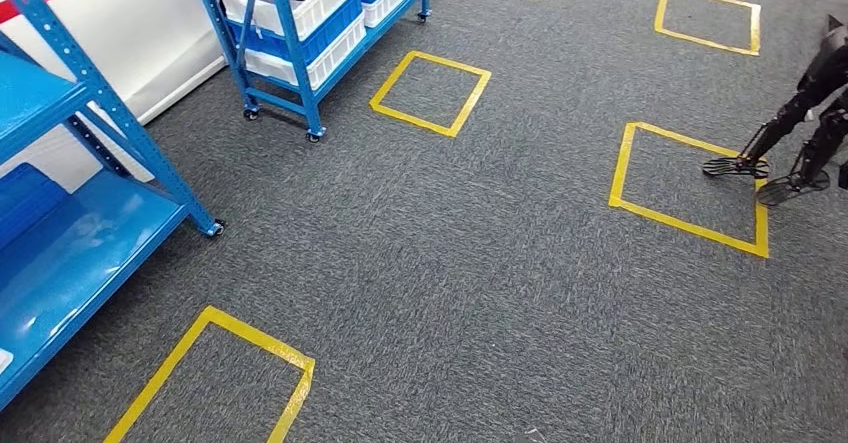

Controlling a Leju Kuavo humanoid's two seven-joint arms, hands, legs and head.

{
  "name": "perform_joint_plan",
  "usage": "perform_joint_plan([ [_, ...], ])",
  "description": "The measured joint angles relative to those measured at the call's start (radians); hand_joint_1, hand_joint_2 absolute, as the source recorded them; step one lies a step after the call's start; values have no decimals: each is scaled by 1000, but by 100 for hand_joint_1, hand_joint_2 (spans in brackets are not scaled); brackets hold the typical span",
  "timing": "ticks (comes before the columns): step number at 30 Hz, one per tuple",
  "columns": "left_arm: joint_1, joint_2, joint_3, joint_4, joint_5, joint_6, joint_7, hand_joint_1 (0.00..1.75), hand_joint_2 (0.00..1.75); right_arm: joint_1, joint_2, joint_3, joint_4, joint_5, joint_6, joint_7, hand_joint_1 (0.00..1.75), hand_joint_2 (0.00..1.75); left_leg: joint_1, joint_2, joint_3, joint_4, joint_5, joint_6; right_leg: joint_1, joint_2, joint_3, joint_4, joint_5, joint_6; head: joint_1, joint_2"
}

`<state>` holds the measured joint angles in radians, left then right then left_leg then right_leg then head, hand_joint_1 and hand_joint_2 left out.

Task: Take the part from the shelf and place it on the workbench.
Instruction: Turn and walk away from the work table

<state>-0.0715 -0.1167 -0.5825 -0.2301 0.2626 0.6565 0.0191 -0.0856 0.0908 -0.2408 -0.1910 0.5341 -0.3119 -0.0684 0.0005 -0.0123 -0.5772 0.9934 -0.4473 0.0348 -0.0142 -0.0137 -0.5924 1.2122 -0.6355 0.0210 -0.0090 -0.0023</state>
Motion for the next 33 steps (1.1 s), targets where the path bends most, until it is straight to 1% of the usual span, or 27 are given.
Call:
perform_joint_plan([
  [1, -1, 0, 0, 0, 0, 0, 0, 0, 0, 3, 0, 1, 0, 1, 0, 1, 0, 0, 0, -14, 0, 1, -1, 1, 0, 7, -30, 52, -13, 0, 0, 0],
  [2, -1, -1, -1, 0, 0, 0, 1, 0, 0, 5, 0, 2, 1, 1, 1, 2, 0, 0, 0, -30, 1, 2, -1, 2, -1, 10, -47, 75, -7, 0, 0, 0],
  [3, 0, -1, -1, 0, 0, 0, 1, 0, 0, 6, 0, 3, 1, 2, 1, 2, 0, 0, 0, -47, 3, 3, -2, 1, -3, 12, -47, 59, 20, 0, 0, 0],
  [4, 1, -1, 0, 0, 0, 0, 1, 0, 0, 7, 0, 5, 1, 3, 1, 3, 0, 0, 0, -63, 5, 5, -4, 0, -5, 18, -30, 10, 60, 0, 0, 0],
  [6, 1, -1, 0, 0, 0, 0, 1, 0, 0, 7, -1, 6, 2, 5, 2, 4, 0, 0, 1, -92, 3, 13, -8, -8, -13, 66, 16, -112, 123, 0, 1, 0],
  [7, 0, -1, -1, 0, 0, 0, 1, 0, 0, 7, -1, 7, 2, 5, 2, 4, 0, 0, 2, -104, -1, 17, -9, -14, -14, 88, 30, -150, 136, -2, 1, 0],
  [8, -1, -1, -1, 0, 0, 0, 2, 0, 0, 5, -1, 8, 2, 6, 3, 4, 0, 0, 3, -117, -5, 19, -9, -20, -13, 103, 36, -168, 137, -4, 2, 0],
  [10, 1, -1, -1, 0, 0, 0, 2, 0, 0, 3, 0, 12, 2, 7, 4, 6, 0, 0, 8, -138, -12, 16, -5, -33, -9, 85, 42, -176, 138, -16, 2, 0],
  [11, 3, -1, -1, 0, 0, 0, 2, 0, 0, 2, 1, 13, 2, 7, 4, 6, 0, 0, 7, -128, -17, 22, -9, -38, -10, 72, 47, -181, 140, -23, 0, 0],
  [12, 3, 0, -1, 0, 0, 0, 2, 0, 0, 2, 2, 15, 2, 8, 4, 7, 0, 0, 6, -103, -30, 45, -22, -42, -10, 57, 51, -187, 143, -31, -3, 0],
  [14, 2, 0, -1, 0, 0, -1, 2, 0, 0, 4, 1, 16, 2, 8, 3, 7, 0, 0, 3, -37, -82, 146, -74, -48, -7, 27, 56, -194, 144, -42, -10, 0],
  [15, 1, 0, -1, 0, 1, -1, 2, 0, 0, 5, 1, 16, 2, 8, 3, 7, 0, 0, 5, -17, -117, 214, -101, -51, -3, 9, 56, -193, 142, -46, -12, 0],
  [16, 0, 0, -1, 0, 1, -2, 2, 0, 0, 7, 0, 16, 2, 8, 3, 7, 0, 0, 7, -7, -145, 266, -116, -53, 1, -7, 57, -193, 140, -49, -13, 0],
  [17, 1, 0, -1, 0, 1, -2, 2, 0, 0, 7, 0, 16, 2, 8, 3, 7, 0, 0, 8, -1, -157, 288, -115, -54, 3, -23, 59, -193, 137, -51, -13, 0],
  [18, 2, 0, -1, 0, 1, -2, 2, 0, 0, 7, 0, 16, 2, 8, 3, 7, 0, 0, 9, 3, -156, 284, -101, -55, 5, -37, 61, -192, 134, -51, -13, 0],
  [19, 3, 0, -1, 0, 2, -2, 2, 0, 0, 7, 0, 16, 2, 8, 3, 7, 0, 0, 9, 10, -130, 234, -70, -54, 6, -50, 64, -191, 131, -51, -13, 0],
  [21, 2, 0, -1, 0, 2, -2, 2, 0, 0, 7, 0, 17, 2, 8, 3, 6, 0, 0, 3, 52, -60, 106, -17, -47, 10, -74, 72, -188, 121, -45, -14, 0],
  [22, 0, 0, -1, 0, 2, -2, 2, 0, 0, 7, 0, 17, 2, 8, 3, 6, 0, 0, -2, 70, -33, 55, -2, -41, 12, -86, 76, -187, 116, -40, -12, 0],
  [23, -2, 0, -2, 0, 3, -2, 1, 0, 0, 6, 0, 17, 2, 8, 2, 5, 0, 0, -7, 81, -22, 34, -2, -35, 14, -96, 79, -187, 112, -35, -10, 0],
  [25, -3, 0, -2, 0, 4, -1, 1, 0, 0, 3, 0, 17, 1, 7, 1, 5, 0, 0, -11, 61, -20, 25, -3, -23, 15, -118, 86, -190, 108, -24, -6, 0],
  [26, 0, 0, -2, 0, 5, -1, 1, 0, 0, 1, 0, 17, 1, 7, 0, 5, 0, 0, -10, 49, -15, 17, 0, -18, 12, -111, 89, -187, 102, -19, -5, 0],
  [28, 2, 1, -2, 0, 7, 1, 2, 0, 0, -1, 0, 17, 0, 6, -4, 5, 0, 0, -3, 27, -3, -1, 7, -6, 7, -61, 71, -139, 71, -11, -1, 0],
  [29, 2, 1, -2, 0, 8, 1, 1, 0, 0, 0, 0, 18, 0, 5, -6, 5, 0, 0, -2, 17, -1, -5, 9, -3, 4, -27, 44, -85, 45, -8, 2, 0],
  [30, 0, 1, -3, 0, 8, 2, 1, 0, 0, 2, 0, 18, 0, 4, -8, 5, 0, 0, -1, 5, 0, -5, 9, 0, 3, -8, 10, -22, 20, -6, 4, 0],
  [31, -2, 1, -3, 0, 9, 2, -1, 0, 0, 4, 0, 20, 0, 2, -10, 5, 0, 0, 0, -9, 0, -4, 8, 2, 1, 0, -23, 33, 3, -4, 5, 0],
  [32, -2, 1, -3, 0, 11, 2, -2, 0, 0, 6, 0, 21, 0, 0, -12, 4, 0, 0, 0, -25, 0, -2, 7, 1, -1, 4, -45, 64, 4, -2, 5, 0],
  [33, -2, 1, -3, 0, 13, 2, -3, 0, 0, 7, 0, 22, 0, -3, -13, 4, 0, 0, 1, -41, 0, 1, 6, 0, -4, 7, -50, 59, 24, 0, 5, 0],
])
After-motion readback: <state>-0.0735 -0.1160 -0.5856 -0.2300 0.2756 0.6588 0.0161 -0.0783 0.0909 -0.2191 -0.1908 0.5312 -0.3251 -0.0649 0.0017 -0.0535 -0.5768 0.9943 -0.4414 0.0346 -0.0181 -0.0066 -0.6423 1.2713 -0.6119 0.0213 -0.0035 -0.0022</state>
